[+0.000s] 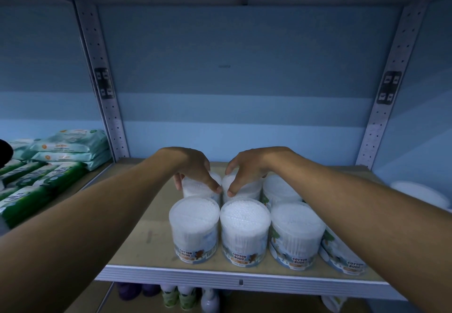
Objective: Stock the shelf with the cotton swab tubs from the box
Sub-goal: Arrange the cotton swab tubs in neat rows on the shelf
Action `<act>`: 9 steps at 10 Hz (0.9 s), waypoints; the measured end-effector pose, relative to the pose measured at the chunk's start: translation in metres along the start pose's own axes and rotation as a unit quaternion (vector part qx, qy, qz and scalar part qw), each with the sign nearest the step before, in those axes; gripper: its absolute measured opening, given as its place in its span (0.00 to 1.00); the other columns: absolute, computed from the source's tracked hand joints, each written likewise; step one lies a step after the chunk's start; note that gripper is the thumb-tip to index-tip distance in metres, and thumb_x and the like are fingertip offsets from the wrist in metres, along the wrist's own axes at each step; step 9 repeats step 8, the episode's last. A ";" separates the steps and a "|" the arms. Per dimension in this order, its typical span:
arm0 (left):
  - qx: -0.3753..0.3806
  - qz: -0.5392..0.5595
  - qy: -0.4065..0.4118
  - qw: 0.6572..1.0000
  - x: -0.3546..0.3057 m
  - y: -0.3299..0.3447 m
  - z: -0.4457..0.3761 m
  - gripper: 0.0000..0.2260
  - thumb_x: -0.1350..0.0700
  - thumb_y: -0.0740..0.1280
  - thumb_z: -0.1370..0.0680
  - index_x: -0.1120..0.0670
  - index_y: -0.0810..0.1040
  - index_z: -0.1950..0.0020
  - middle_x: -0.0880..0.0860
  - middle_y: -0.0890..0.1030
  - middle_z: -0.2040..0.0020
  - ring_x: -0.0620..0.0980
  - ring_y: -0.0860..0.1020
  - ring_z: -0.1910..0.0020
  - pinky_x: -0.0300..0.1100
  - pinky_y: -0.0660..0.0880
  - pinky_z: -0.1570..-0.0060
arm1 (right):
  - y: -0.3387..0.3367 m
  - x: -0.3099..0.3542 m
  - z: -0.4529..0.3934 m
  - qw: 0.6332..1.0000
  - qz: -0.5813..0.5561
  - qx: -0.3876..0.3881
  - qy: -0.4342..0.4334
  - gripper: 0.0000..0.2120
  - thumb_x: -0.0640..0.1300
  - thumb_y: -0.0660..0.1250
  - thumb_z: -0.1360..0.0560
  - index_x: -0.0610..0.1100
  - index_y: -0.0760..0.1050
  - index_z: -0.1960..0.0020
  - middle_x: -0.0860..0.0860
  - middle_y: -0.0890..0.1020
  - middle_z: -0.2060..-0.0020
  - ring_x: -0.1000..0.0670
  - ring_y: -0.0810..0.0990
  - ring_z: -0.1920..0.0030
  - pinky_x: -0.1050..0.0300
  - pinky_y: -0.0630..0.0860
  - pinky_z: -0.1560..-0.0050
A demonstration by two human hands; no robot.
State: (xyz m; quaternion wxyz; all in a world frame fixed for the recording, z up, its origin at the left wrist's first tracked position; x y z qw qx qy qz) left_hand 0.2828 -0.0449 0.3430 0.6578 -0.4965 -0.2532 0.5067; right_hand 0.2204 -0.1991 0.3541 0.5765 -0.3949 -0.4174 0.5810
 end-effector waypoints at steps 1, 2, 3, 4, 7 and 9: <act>0.001 0.005 -0.003 1.000 0.000 0.000 0.002 0.39 0.34 0.76 0.34 0.49 0.71 0.28 0.53 0.73 0.32 0.56 0.81 0.47 0.47 0.84 0.51 | 0.000 0.001 0.004 1.000 -0.001 0.001 0.000 0.37 0.66 0.73 0.33 0.59 0.69 0.27 0.57 0.70 0.30 0.46 0.76 0.36 0.51 0.77 0.39; 0.005 0.006 -0.006 1.000 0.000 0.001 0.003 0.39 0.34 0.76 0.34 0.50 0.71 0.28 0.54 0.72 0.32 0.57 0.81 0.47 0.47 0.84 0.51 | 0.000 0.003 0.009 1.000 0.012 -0.004 -0.004 0.36 0.66 0.72 0.31 0.57 0.68 0.27 0.56 0.70 0.29 0.47 0.74 0.33 0.54 0.73 0.40; 0.005 0.005 -0.008 1.000 0.002 0.000 0.002 0.40 0.34 0.76 0.34 0.49 0.70 0.27 0.54 0.73 0.33 0.57 0.82 0.48 0.47 0.84 0.52 | -0.001 0.004 0.012 1.000 0.021 -0.005 0.002 0.36 0.66 0.71 0.30 0.57 0.68 0.26 0.56 0.69 0.28 0.46 0.73 0.31 0.53 0.71 0.41; 0.009 -0.003 -0.016 1.000 0.005 0.000 0.003 0.41 0.32 0.76 0.36 0.49 0.71 0.28 0.55 0.75 0.36 0.56 0.84 0.50 0.46 0.84 0.52 | -0.001 0.005 0.014 1.000 0.029 0.000 0.006 0.37 0.66 0.71 0.30 0.57 0.67 0.25 0.56 0.69 0.27 0.45 0.73 0.31 0.52 0.72 0.38; -0.019 0.003 -0.009 1.000 0.012 -0.001 0.004 0.47 0.26 0.70 0.38 0.44 0.64 0.23 0.52 0.72 0.30 0.55 0.82 0.46 0.45 0.82 0.47 | 0.000 -0.008 0.020 0.998 -0.031 -0.059 0.022 0.38 0.70 0.67 0.29 0.60 0.62 0.23 0.57 0.66 0.25 0.49 0.67 0.27 0.49 0.67 0.30; -0.064 0.003 0.022 0.998 0.017 -0.004 0.015 0.48 0.23 0.66 0.40 0.41 0.65 0.24 0.47 0.71 0.29 0.52 0.81 0.44 0.45 0.78 0.42 | -0.003 -0.019 0.046 0.987 -0.082 -0.134 -0.024 0.28 0.62 0.67 0.25 0.63 0.65 0.26 0.56 0.72 0.30 0.52 0.73 0.35 0.52 0.71 0.33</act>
Point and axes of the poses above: each hand's wrist, its own z-axis away from the middle knuckle, its own y-axis out of the palm, x = y × z, the point moved 1 cm from there along -z, towards the middle knuckle
